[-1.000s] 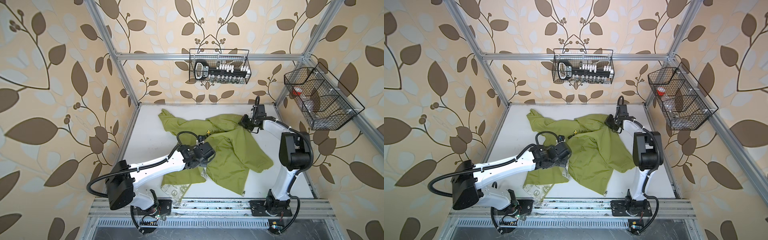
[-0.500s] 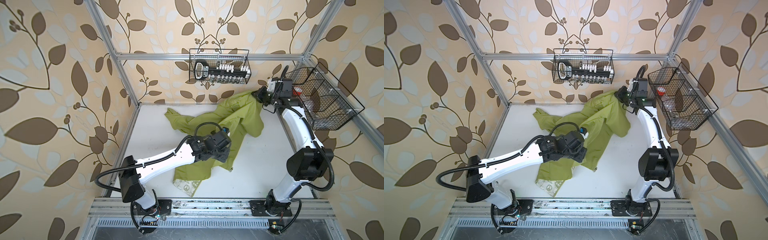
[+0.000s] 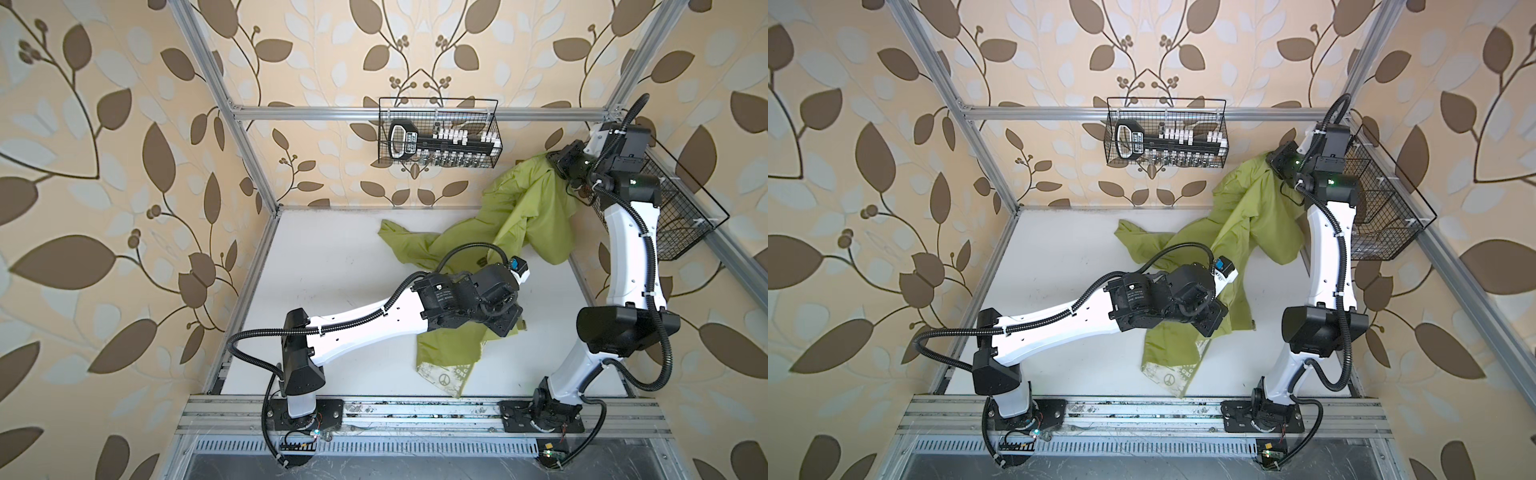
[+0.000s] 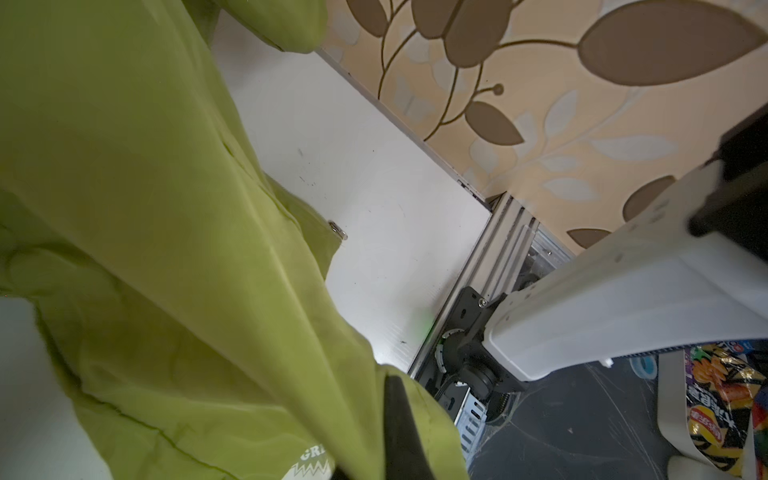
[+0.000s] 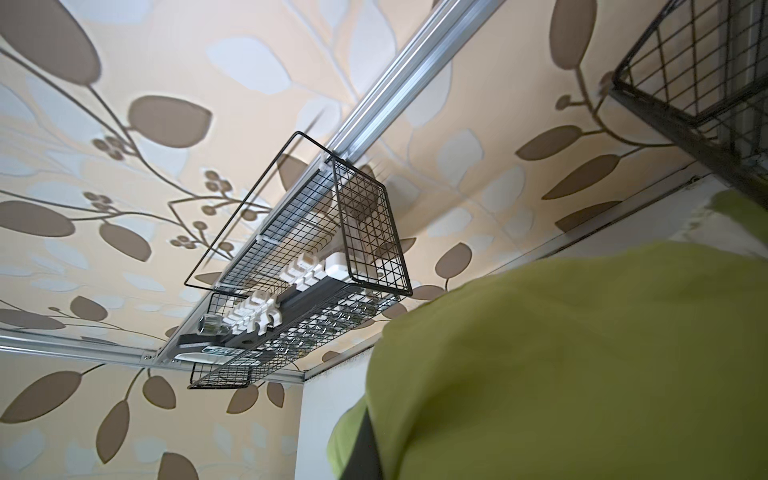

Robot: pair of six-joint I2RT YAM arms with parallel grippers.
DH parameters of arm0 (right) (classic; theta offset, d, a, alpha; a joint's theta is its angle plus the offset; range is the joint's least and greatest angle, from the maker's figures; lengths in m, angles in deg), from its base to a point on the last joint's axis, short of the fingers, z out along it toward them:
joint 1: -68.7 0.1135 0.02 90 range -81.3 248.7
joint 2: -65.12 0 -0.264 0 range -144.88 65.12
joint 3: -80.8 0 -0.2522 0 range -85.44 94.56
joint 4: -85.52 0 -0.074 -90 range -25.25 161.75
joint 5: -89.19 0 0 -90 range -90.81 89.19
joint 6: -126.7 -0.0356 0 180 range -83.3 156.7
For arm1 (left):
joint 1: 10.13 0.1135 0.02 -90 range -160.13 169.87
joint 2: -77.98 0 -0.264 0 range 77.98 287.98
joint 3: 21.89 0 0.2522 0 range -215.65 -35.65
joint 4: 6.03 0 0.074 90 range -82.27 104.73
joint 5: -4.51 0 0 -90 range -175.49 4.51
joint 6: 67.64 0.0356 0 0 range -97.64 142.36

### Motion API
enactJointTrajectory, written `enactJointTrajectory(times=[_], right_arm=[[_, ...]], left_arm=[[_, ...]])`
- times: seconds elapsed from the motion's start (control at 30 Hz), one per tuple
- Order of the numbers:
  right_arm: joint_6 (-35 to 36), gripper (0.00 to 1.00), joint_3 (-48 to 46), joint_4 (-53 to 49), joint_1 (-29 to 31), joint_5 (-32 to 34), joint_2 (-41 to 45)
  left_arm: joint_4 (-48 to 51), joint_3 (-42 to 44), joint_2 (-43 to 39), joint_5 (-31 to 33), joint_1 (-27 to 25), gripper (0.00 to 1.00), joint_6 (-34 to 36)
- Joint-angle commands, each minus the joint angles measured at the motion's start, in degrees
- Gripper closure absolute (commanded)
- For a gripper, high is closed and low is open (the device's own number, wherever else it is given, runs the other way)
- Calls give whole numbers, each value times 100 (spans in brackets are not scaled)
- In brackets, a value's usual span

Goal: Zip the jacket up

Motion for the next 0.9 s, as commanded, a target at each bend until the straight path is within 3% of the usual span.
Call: enactJointTrajectory(times=[0.0,0.17,0.33,0.6,0.87], right_arm=[[57,100,168,-59,197,-99,-41],[345,100,-473,95,847,232,158],[377,100,-1540,626,1581,601,510],[239,100,-2744,1357,2660,946,609],[283,100,-2600,1426,3646,1263,-159]], left_arm=[[-467,539,-642,680,37,100,-44],[-1030,2219,-1733,1066,552,100,-702],[-929,3550,-2838,1268,1385,100,-1264],[-261,4795,-3635,1353,2502,100,-1669],[288,5653,-3938,1696,3270,100,-2336]])
